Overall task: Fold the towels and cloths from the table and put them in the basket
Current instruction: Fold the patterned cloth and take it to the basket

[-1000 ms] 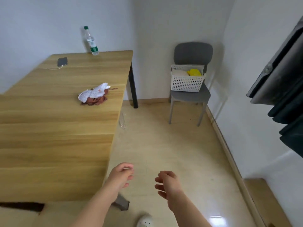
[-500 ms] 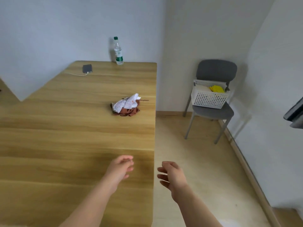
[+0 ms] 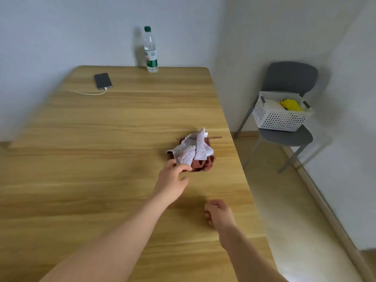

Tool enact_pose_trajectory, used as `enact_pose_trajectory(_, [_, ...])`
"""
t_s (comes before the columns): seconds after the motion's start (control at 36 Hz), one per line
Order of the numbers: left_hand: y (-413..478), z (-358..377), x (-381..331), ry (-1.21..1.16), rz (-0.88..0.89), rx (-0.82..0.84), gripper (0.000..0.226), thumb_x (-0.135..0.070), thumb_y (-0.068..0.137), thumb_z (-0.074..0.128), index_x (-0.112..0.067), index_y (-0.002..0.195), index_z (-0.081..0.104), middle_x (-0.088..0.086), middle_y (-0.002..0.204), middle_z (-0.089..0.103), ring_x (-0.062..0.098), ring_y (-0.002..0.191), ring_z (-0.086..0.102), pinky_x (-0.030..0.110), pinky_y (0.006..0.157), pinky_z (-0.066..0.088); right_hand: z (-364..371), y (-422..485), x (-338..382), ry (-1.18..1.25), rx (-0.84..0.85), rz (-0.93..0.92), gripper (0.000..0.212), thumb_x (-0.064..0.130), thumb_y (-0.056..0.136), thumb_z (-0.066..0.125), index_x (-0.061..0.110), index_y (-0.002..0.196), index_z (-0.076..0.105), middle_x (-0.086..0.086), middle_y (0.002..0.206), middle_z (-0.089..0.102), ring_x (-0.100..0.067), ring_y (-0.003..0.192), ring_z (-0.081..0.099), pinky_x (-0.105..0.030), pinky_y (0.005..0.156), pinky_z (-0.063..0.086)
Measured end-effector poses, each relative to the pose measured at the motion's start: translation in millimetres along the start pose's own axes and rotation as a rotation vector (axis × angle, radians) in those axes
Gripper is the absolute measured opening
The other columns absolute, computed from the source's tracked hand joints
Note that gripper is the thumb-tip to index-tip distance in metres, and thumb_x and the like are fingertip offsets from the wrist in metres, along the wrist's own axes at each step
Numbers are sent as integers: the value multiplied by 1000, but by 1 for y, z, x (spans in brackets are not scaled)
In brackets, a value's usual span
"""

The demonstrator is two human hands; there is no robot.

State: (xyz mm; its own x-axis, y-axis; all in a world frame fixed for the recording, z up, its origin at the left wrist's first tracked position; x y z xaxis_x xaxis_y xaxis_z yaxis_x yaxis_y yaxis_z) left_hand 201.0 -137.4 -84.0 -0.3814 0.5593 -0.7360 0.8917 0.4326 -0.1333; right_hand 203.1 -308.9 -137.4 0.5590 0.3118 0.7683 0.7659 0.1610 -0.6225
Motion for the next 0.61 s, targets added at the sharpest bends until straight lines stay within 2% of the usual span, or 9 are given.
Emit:
enact_pose_trajectory(0.08, [26, 10, -8, 49, 45, 110, 28, -17, 88, 57, -33, 110, 64, -5, 152, 17, 15, 139, 24, 27, 106, 32, -2, 3, -4, 5, -40, 9, 9, 8, 90, 52, 16, 89, 56, -2, 72, 57, -13, 60, 48, -23, 53, 36])
enact_pose_trajectory(0.14, [38, 17, -8, 119, 4, 180, 32, -21, 90, 54, -27, 121, 56, -4, 151, 17, 17, 138, 24, 34, 105, 35, -3, 3, -4, 20, -41, 12, 11, 7, 90, 52, 17, 87, 56, -2, 73, 58, -12, 61, 48, -23, 55, 37])
enact_pose_trajectory(0.19, [45, 17, -6, 149, -65, 186, 27, -18, 91, 47, -18, 119, 49, -2, 142, 28, 21, 122, 41, 36, 92, 43, -5, 2, -4, 60, -36, 15, 13, 6, 91, 51, 16, 86, 56, -2, 74, 58, -12, 63, 50, -21, 55, 38])
enact_pose_trajectory(0.25, [45, 10, -8, 116, -106, 133, 27, -14, 92, 42, -16, 119, 45, -1, 138, 35, 26, 101, 52, 34, 78, 42, -9, -2, -5, 104, -32, 22, 12, 5, 92, 50, 15, 88, 56, -3, 76, 59, -13, 63, 51, -21, 55, 39])
enact_pose_trajectory(0.31, [40, 0, -17, 5, -64, 50, 30, -11, 92, 43, -15, 122, 47, -5, 138, 38, 22, 97, 52, 31, 75, 39, -15, -7, -6, 129, -34, 26, 13, 6, 93, 49, 15, 87, 56, -4, 76, 59, -14, 62, 51, -22, 54, 38])
enact_pose_trajectory(0.36, [30, -19, -31, -177, 23, -67, 25, -10, 91, 49, -16, 114, 55, -6, 127, 49, 14, 101, 51, 29, 82, 40, -21, -13, -6, 134, -47, 22, 12, 7, 93, 49, 15, 88, 57, -4, 76, 59, -15, 62, 51, -23, 53, 37])
enact_pose_trajectory(0.42, [13, -43, -45, -372, 77, -211, 21, -9, 88, 57, -27, 99, 61, -11, 111, 59, 10, 102, 56, 27, 87, 43, -27, -21, -1, 147, -50, 2, 11, 10, 93, 49, 16, 92, 58, -4, 80, 60, -16, 65, 53, -24, 55, 38])
enact_pose_trajectory(0.5, [-19, -77, -68, -534, 114, -377, 25, -9, 84, 65, -33, 79, 59, -16, 87, 62, 6, 79, 57, 21, 71, 44, -35, -39, 15, 177, -32, -65, 11, 11, 93, 49, 16, 95, 59, -4, 87, 63, -17, 71, 56, -26, 62, 41])
enact_pose_trajectory(0.61, [-62, -100, -101, -537, 174, -355, 18, -14, 80, 71, -24, 72, 59, -12, 63, 52, -3, 51, 46, 12, 52, 37, -45, -73, 49, 246, -14, -245, 14, 8, 92, 50, 17, 92, 60, -2, 83, 64, -15, 67, 55, -25, 61, 41])
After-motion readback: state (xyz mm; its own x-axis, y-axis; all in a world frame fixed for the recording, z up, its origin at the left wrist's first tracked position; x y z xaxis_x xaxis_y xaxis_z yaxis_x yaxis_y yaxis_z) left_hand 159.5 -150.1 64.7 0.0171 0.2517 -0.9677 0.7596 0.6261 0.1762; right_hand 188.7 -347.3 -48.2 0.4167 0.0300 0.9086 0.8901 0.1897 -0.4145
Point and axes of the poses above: each hand's wrist, its own y-axis towards the middle knuckle, its own z-axis out of the palm, x = y × z, the point moved 6 cm from there along y, towards the middle knuckle
